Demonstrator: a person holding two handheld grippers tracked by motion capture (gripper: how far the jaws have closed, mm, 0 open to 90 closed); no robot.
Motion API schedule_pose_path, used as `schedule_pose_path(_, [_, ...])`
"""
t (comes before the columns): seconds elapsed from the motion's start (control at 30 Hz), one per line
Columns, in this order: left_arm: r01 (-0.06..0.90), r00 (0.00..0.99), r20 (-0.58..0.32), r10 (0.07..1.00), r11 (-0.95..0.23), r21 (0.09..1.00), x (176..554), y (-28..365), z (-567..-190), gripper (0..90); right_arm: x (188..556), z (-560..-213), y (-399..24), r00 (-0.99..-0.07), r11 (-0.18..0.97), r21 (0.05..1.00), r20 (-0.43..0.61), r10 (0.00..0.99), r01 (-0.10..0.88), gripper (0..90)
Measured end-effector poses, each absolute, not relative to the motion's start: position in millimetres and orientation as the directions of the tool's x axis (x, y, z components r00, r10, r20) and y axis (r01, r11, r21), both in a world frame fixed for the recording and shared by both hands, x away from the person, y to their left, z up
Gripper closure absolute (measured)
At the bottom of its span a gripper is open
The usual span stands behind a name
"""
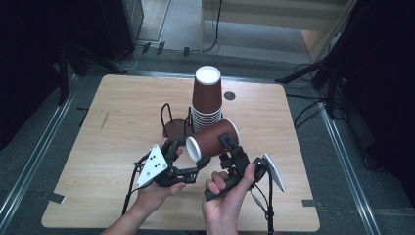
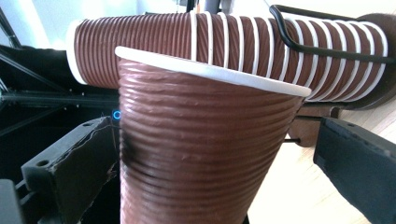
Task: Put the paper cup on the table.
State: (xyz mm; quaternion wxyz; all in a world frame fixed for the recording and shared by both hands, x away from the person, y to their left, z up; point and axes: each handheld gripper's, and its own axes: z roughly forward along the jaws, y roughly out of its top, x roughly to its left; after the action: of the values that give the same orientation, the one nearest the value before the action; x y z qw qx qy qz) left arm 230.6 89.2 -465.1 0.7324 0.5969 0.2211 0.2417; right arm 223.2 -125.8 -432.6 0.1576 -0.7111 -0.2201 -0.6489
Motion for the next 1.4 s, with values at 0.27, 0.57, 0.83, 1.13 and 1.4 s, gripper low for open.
schedule_pose_path(0.27, [-0.086, 0.786, -0.03, 0.617, 0.157, 0.984, 231, 88, -468, 24.8, 233, -438, -125, 0.093, -0.856, -0.006, 0.994, 0.049, 0.517, 0.0])
schedule_pose_path(0.57, [-0.101, 0.794, 0.005, 0.608, 0.124, 0.987, 228, 83, -470, 24.9, 240, -441, -128, 0.11, -0.845, -0.056, 0.994, 0.003, 0.532, 0.0])
schedule_pose_path(0.83, [-0.102, 0.787, 0.012, 0.617, 0.111, 0.989, 229, 84, -471, 24.6, 244, -445, -129, 0.122, -0.834, -0.09, 0.992, -0.027, 0.545, 8.8])
schedule_pose_path(1.13, [-0.069, 0.763, -0.041, 0.646, 0.144, 0.987, 223, 92, -470, 21.9, 248, -445, -124, 0.099, -0.816, -0.068, 0.995, -0.013, 0.574, 11.6])
schedule_pose_path(1.4, [-0.017, 0.745, -0.089, 0.661, 0.152, 0.988, 217, 103, -468, 0.0, 251, -442, -132, 0.041, -0.828, 0.011, 0.998, 0.042, 0.561, 11.7])
